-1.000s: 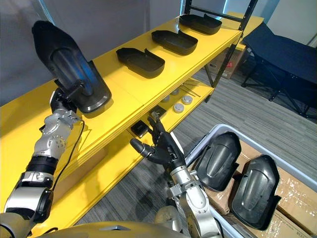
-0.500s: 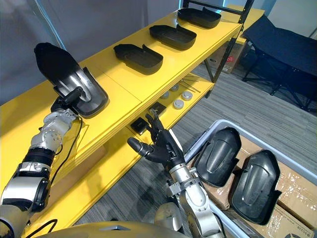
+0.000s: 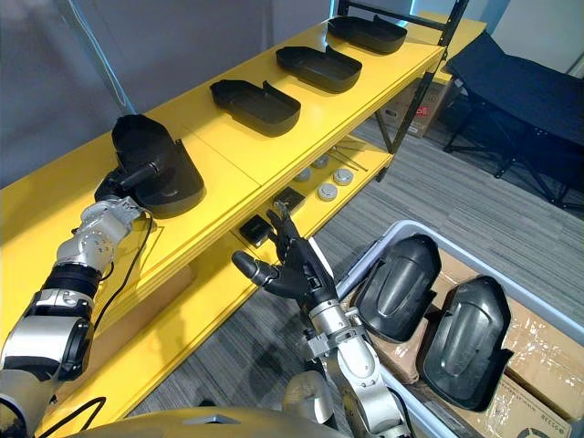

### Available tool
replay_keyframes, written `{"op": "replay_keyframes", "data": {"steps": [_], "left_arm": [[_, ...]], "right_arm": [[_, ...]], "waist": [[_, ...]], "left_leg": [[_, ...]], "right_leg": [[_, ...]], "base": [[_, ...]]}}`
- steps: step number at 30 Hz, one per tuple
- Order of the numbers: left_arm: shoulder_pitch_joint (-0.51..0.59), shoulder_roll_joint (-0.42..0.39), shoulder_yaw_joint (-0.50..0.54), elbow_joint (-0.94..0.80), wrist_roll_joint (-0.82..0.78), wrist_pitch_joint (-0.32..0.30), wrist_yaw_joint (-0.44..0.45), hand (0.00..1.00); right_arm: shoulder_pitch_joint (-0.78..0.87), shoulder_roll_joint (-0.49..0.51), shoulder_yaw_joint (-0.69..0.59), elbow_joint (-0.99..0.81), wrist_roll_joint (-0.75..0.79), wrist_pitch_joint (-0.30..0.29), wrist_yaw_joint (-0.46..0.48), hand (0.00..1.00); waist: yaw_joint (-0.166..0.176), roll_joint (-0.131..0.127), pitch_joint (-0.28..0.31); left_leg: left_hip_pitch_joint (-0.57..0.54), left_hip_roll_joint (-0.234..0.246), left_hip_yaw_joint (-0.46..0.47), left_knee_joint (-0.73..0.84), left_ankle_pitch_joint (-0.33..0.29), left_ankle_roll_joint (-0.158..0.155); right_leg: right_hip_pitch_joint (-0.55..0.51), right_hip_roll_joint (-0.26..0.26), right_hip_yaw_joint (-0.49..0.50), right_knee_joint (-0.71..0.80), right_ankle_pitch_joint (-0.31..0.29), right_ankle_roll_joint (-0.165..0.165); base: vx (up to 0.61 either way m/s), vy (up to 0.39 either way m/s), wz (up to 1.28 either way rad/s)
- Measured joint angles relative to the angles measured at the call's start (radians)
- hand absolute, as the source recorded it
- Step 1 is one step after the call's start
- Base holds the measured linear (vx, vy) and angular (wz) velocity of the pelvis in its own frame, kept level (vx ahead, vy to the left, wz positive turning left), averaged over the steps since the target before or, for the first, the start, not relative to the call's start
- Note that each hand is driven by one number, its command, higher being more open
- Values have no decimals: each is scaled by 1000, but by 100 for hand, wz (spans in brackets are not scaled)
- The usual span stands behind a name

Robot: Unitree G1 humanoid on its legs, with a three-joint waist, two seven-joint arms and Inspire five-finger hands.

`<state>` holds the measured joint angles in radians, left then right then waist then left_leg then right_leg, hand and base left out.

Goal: Walk over and take three plastic housings, then place them on the shelf

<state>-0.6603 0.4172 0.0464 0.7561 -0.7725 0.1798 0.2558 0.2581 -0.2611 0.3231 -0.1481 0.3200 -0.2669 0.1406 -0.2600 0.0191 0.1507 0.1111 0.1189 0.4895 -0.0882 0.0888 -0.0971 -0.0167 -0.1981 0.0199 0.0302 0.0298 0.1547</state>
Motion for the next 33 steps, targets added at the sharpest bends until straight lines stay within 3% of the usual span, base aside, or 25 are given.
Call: {"op": "replay_keyframes", "data": {"steps": [5, 16, 23, 29, 33], "left_arm": [[-2, 0, 0, 2, 34, 1, 12, 100], [-52, -37, 0, 18, 52, -26, 199, 100], [-85, -67, 11, 32, 303, -24, 388, 100], [-90, -66, 34, 34, 546, 60, 474, 100], [-96, -66, 37, 33, 599, 105, 491, 100]], "right_arm": [[0, 0, 3, 13, 0, 0, 0, 100], [0, 1, 63, 28, 1, -2, -3, 100], [-1, 3, 83, 51, 1, -6, -35, 100], [-1, 3, 110, 73, 1, -19, -45, 100], [0, 15, 123, 76, 1, -45, -69, 100]], "waist": [[-9, -2, 0], [-23, -28, -2], [-36, -38, -8], [-35, -51, -16], [-30, -60, -23]], "left_leg": [[0, 0, 0, 0, 2, 0], [-1, 1, -1, -1, 7, 1], [-14, 2, -17, -1, 14, 1], [-16, 4, -21, 3, 16, 2], [-16, 4, -25, 3, 16, 3]], "right_leg": [[0, 0, 0, 1, 3, 3], [0, 1, 0, 2, 5, 1], [0, 1, -15, 3, 9, 6], [2, 3, -18, 3, 12, 5], [4, 3, -22, 3, 12, 5]], "base": [[0, 0, 0], [0, 0, 0], [0, 0, 6], [1, 0, 3], [-5, -3, 1]]}}
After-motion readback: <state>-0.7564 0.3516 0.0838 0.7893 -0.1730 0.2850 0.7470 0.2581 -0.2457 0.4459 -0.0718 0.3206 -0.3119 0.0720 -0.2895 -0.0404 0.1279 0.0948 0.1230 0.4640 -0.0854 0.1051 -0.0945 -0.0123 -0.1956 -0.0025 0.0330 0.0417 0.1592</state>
